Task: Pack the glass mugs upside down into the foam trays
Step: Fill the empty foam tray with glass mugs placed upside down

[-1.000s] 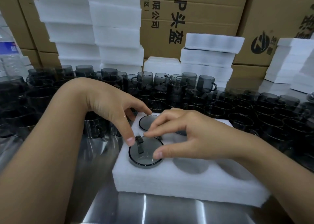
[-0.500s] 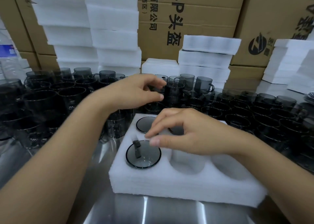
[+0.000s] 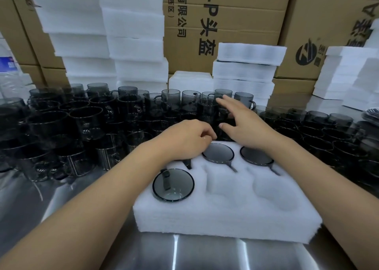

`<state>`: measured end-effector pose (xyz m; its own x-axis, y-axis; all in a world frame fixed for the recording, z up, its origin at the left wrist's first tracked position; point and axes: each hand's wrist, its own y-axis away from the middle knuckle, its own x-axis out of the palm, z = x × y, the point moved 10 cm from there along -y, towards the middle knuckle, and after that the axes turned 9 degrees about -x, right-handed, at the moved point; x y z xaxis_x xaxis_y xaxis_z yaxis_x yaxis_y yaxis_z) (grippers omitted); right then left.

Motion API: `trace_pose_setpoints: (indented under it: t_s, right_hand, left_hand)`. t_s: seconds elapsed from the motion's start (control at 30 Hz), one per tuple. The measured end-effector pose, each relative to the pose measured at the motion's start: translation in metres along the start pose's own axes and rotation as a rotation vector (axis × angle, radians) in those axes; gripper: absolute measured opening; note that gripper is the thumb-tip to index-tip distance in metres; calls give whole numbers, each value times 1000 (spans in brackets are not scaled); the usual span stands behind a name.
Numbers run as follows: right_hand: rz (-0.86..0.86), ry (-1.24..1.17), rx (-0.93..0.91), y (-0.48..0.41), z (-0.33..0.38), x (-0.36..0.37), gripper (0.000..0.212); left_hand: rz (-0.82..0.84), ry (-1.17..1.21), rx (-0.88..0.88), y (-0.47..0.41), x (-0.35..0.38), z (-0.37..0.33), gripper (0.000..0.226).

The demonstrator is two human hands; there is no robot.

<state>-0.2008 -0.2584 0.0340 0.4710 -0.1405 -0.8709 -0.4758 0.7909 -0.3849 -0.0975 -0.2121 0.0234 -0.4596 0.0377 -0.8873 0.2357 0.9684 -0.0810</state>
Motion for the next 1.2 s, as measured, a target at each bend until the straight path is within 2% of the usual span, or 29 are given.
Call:
trace_pose_setpoints:
  t_s: [0.1, 0.17, 0.4, 0.57, 0.7, 0.87, 0.97, 1.07, 1.2]
  right_hand:
    - [14, -21, 20, -3, -6, 5, 64]
    - [-36, -39, 17, -1, -6, 1, 57]
    - [-218, -54, -77, 3, 9, -18, 17]
    - [-397, -85, -85, 14, 13, -40, 19]
    - [-556, -222, -39, 27, 7, -56, 23]
    - [-572, -474, 3, 29, 6, -54, 31]
    - [-566, -541, -4, 29, 12, -52, 37]
    - [-555, -484, -24, 32, 19, -50, 28]
    - [-535, -413, -52, 33, 26, -49, 23]
  left_hand:
    - [8, -1, -7, 0, 1, 0, 28]
    - [6, -6, -8, -1, 1, 0, 28]
    - [-5, 44, -20, -3, 0, 4, 25]
    - [-52, 140, -47, -8, -4, 12, 23]
    - [-88, 284, -100, -11, -11, 21, 34]
    - [-150, 494, -90, -10, -20, 24, 65]
    - [-191, 547, -42, -9, -26, 21, 78]
    - [-193, 578, -3, -7, -27, 16, 75]
    - [-197, 685, 42, -4, -31, 14, 59]
